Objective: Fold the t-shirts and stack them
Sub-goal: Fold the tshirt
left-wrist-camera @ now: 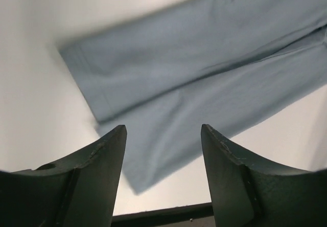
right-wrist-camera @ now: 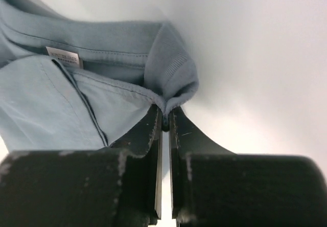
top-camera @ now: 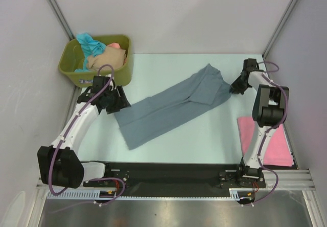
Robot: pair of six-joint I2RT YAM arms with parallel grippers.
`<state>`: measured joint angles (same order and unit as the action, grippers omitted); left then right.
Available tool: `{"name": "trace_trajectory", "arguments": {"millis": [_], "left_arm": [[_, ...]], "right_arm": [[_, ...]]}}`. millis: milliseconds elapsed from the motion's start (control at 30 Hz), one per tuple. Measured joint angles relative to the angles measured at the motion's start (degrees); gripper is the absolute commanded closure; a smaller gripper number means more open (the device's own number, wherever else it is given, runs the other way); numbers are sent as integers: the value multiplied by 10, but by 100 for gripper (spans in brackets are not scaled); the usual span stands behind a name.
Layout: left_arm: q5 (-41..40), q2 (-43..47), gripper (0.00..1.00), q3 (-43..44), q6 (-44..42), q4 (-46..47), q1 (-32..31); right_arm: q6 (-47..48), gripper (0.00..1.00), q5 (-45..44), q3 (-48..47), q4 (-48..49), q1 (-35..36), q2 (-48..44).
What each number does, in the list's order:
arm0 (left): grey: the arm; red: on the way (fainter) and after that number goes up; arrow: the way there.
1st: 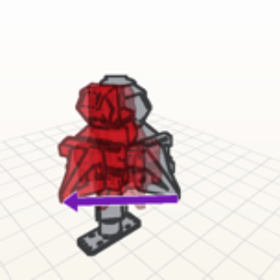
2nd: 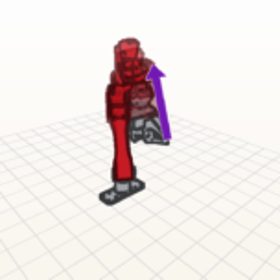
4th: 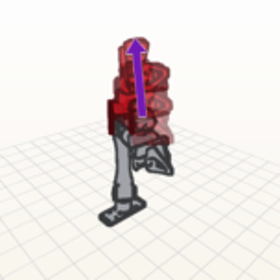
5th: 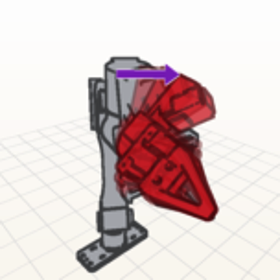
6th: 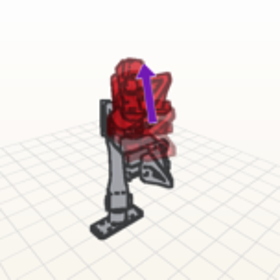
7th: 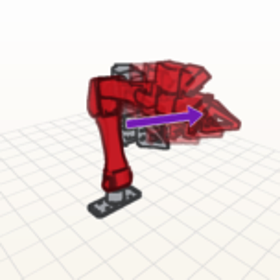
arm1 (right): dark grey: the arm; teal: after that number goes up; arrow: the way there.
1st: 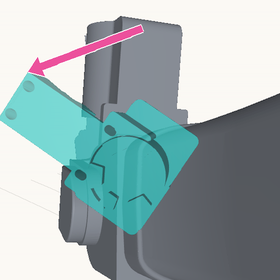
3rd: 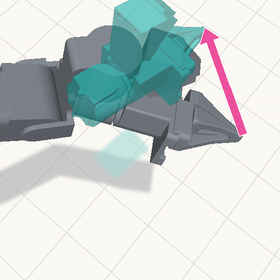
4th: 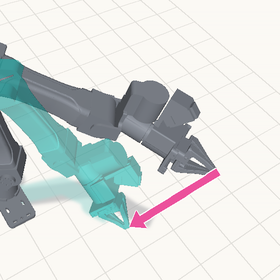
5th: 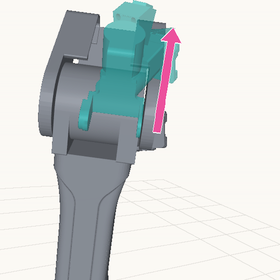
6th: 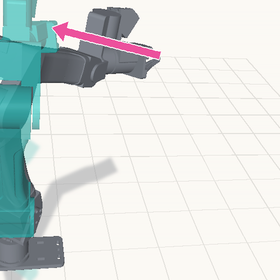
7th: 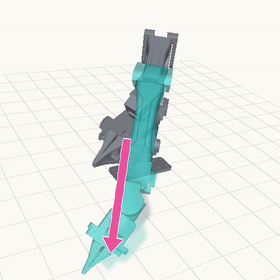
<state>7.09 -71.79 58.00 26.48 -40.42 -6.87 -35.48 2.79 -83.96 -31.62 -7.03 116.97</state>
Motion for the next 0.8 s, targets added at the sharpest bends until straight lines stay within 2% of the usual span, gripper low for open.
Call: {"name": "trace_trajectory", "arguments": {"millis": [167, 267, 300, 433, 567, 667, 800], "left_arm": [[-3, -39, 30, 34, -30, 10, -37], [-12, -65, 30, 58, -49, 6, -66], [-15, -69, 30, 65, -55, 3, -74], [-24, -62, 30, 75, -66, -4, -88], [-32, -41, 30, 71, -71, -10, -88], [-39, -15, 31, 57, -70, -12, -88], [-38, 20, 32, 41, -69, -14, -88]], "right_arm": [[43, 91, 0, -222, 22, -7, 152], [54, 73, 5, -361, -4, -7, 238], [57, 65, 4, -396, -15, -7, 259], [55, 43, -14, -478, -91, -3, 282], [56, 39, -39, -423, -144, 4, 212], [57, 40, -48, -252, -150, 23, 70], [39, 42, 11, -17, -125, 79, -140]]}}
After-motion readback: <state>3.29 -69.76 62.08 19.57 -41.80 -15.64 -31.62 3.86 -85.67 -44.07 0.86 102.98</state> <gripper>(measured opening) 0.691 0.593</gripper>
